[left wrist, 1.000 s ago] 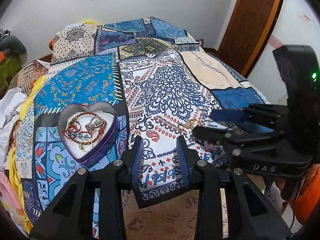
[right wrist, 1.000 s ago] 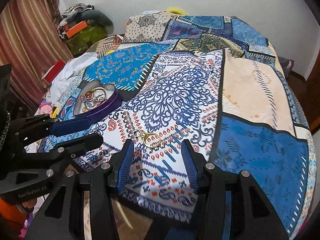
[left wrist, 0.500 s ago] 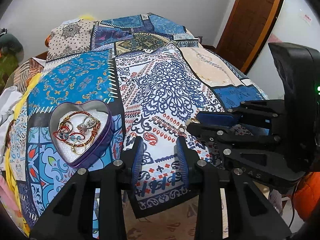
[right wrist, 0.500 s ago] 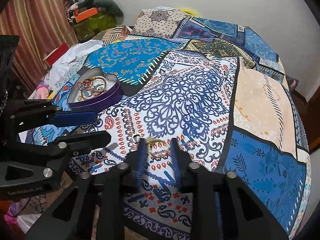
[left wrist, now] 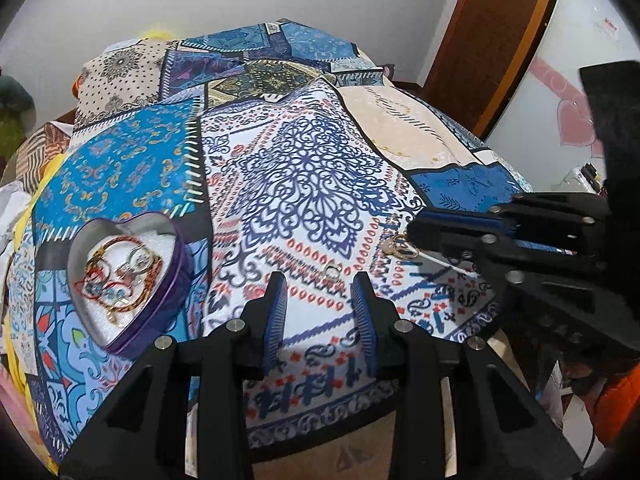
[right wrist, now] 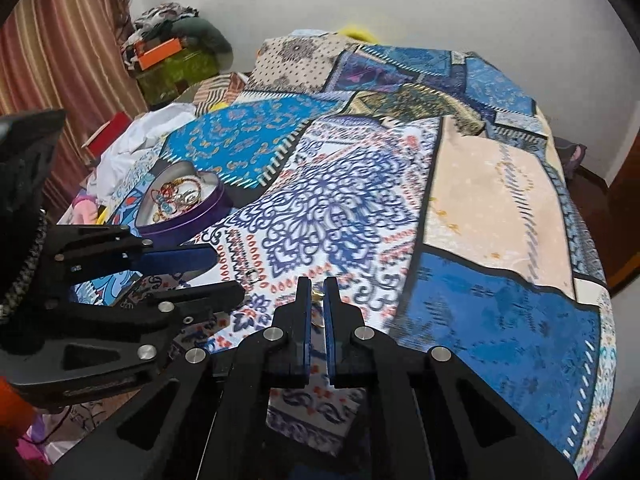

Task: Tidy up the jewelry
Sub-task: 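Lift and carry the gold ring in the right gripper over the tin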

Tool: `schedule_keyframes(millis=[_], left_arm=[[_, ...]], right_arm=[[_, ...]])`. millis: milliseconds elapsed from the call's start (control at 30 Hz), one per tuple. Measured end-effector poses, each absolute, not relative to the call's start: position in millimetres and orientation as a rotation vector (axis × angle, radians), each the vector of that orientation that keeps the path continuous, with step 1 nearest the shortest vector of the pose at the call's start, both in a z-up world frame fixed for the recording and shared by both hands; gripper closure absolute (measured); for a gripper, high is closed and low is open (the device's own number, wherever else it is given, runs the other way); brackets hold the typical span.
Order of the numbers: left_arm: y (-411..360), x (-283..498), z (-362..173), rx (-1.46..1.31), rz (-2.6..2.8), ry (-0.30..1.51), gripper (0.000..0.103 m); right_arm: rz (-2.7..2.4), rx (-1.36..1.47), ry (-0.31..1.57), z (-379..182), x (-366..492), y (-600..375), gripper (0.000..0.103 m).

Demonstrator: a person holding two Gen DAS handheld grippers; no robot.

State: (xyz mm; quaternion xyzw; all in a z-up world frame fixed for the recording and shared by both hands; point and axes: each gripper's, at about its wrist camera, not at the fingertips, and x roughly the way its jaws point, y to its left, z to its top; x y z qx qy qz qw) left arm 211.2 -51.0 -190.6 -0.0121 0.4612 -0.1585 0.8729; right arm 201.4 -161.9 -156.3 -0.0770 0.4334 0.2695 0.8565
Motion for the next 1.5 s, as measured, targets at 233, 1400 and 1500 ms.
schedule_keyframes(millis=[233, 1400, 1500], left_arm=[[-65.3, 214.7, -194.1, 0.021, -0.325, 0.939, 0.083], [-30.9, 189.5, -157.9, -0.025, -0.268, 0.827, 0.095], [-22.0, 184.5, -149.5, -0.03, -0.247, 0.804, 0.095]], right_arm=[[0.578, -0.124, 0.928, -153.7, 202.4, -174.5, 0.098], [0.538, -0.209, 0.876, -142.3, 197.2, -149.0, 0.079], [0.533, -0.216, 0.833, -126.3, 190.4, -144.2, 0.079]])
